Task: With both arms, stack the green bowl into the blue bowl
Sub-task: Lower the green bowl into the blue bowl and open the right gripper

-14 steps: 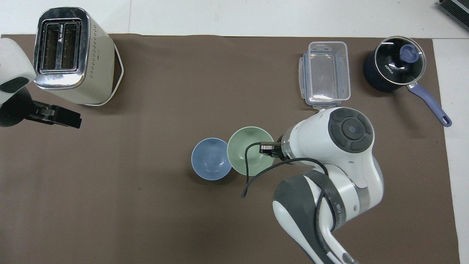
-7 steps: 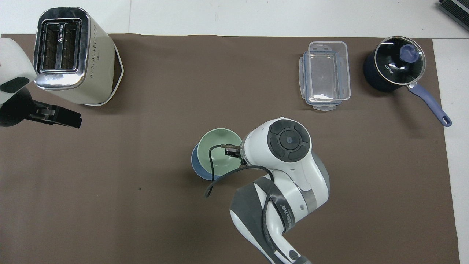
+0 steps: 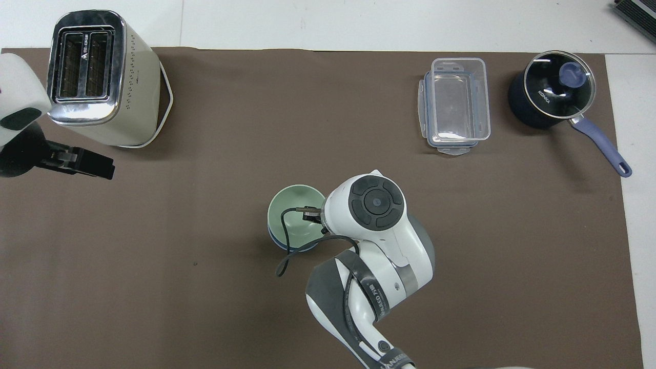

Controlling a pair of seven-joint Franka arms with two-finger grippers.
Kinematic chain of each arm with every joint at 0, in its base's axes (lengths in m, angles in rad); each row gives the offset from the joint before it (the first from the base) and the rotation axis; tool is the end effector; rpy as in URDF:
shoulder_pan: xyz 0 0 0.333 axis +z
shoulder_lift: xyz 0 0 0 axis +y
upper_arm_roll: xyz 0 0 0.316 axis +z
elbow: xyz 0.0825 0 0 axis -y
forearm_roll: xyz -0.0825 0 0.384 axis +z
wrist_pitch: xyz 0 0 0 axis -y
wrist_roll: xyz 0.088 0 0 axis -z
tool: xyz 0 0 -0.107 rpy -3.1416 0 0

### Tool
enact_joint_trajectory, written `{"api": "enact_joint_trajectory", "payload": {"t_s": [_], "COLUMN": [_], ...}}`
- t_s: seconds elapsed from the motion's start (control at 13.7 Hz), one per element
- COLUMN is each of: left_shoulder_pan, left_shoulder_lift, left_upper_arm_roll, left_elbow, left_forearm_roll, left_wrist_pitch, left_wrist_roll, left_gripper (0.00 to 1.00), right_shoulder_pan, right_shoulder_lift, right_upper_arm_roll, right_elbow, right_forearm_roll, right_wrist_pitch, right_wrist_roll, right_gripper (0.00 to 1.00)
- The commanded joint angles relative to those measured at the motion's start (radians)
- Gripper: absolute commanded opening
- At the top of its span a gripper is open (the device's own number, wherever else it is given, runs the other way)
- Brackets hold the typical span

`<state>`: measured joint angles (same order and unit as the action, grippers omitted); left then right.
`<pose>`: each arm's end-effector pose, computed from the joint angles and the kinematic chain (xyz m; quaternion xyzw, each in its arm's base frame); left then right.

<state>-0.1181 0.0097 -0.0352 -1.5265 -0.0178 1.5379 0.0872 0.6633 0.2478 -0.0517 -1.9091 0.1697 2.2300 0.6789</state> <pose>0.5479 -0.0865 0.6371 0.9927 -0.1203 0.0006 0.0091 0.5028 0.3608 0.3757 -0.9940 0.0819 0.0082 0.0721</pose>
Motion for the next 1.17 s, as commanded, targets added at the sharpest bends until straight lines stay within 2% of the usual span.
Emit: {"api": "enact_joint_trajectory", "payload": {"t_s": [0.0, 0.66, 0.8, 0.95, 1.02, 1.09], "left_shoulder_pan": [-0.003, -0.005, -0.005, -0.005, -0.005, -0.005], "left_shoulder_lift": [-0.008, -0.01, -0.01, -0.01, -0.01, -0.01], "left_upper_arm_roll": [0.0, -0.002, -0.002, -0.002, -0.002, -0.002], "left_elbow": [-0.006, -0.006, -0.006, -0.006, -0.006, -0.006], "left_forearm_roll": [0.01, 0.01, 0.01, 0.01, 0.01, 0.01], "left_wrist_pitch": [0.005, 0.004, 0.005, 0.004, 0.004, 0.004], "left_wrist_roll": [0.005, 0.008, 0.008, 0.008, 0.008, 0.008], "left_gripper": [1.0, 1.0, 1.0, 1.0, 1.0, 1.0], "right_shoulder_pan": [0.002, 0.009, 0.009, 0.007, 0.004, -0.008], "right_shoulder_lift": [0.005, 0.015, 0.016, 0.018, 0.016, 0.004], "right_upper_arm_roll": [-0.005, -0.004, 0.0, 0.0, 0.0, 0.0], "right_elbow": [0.01, 0.001, 0.001, 0.01, 0.016, 0.021], "right_forearm_roll": [0.014, 0.02, 0.02, 0.02, 0.02, 0.019], "right_wrist_pitch": [0.008, 0.037, 0.036, 0.023, 0.017, 0.007], "right_wrist_roll": [0.011, 0.014, 0.014, 0.014, 0.011, 0.007], "right_gripper": [0.0, 0.0, 0.22, 0.49, 0.69, 1.0]}}
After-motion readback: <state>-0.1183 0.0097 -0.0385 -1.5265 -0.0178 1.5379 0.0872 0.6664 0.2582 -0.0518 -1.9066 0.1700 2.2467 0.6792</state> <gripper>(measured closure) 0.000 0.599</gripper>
